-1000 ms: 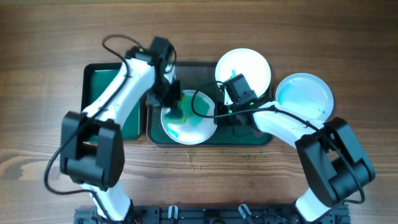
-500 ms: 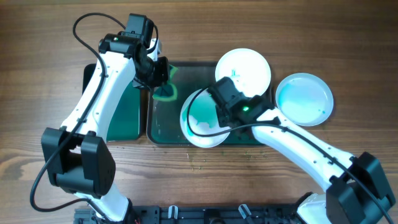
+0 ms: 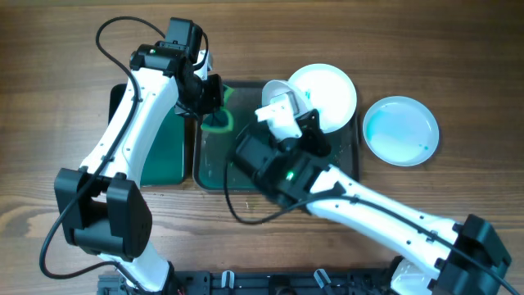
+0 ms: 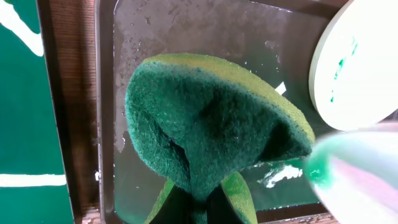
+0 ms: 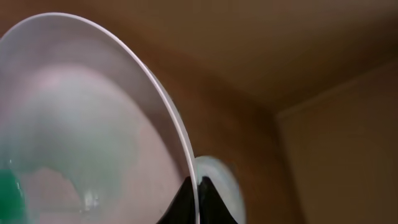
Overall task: Clean dirty plates on tray and stack at the side
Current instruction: 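Lift the second plate with the right gripper and stack it on the first, then reach the right gripper to the remaining plate and grasp its rim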
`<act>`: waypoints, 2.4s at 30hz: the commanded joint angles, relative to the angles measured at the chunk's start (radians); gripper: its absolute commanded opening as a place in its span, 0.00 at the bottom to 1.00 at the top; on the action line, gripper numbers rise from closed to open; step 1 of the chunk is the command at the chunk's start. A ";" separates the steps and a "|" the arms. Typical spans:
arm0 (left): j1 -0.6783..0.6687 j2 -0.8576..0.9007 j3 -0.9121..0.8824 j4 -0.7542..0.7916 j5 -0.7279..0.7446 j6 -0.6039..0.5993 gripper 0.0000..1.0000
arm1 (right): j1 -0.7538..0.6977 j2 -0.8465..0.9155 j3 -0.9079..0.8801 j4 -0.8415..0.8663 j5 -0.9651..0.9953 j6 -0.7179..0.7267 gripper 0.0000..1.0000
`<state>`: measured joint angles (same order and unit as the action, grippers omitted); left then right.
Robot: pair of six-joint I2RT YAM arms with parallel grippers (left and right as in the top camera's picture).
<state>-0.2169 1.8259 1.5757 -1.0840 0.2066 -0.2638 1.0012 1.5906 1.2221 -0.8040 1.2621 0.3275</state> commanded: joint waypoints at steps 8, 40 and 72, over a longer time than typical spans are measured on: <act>-0.001 -0.005 0.006 0.002 -0.006 0.021 0.04 | 0.108 -0.024 0.024 0.142 0.257 -0.204 0.04; -0.001 -0.005 0.006 -0.016 -0.006 0.021 0.04 | -1.438 -0.219 -0.246 0.061 -1.310 0.082 0.04; -0.013 -0.008 0.006 -0.119 -0.045 -0.089 0.04 | -0.975 0.161 -0.061 0.284 -1.472 0.047 0.48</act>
<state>-0.2241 1.8259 1.5757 -1.1965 0.1905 -0.3027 0.0162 1.6569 1.1564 -0.5186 -0.2497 0.3317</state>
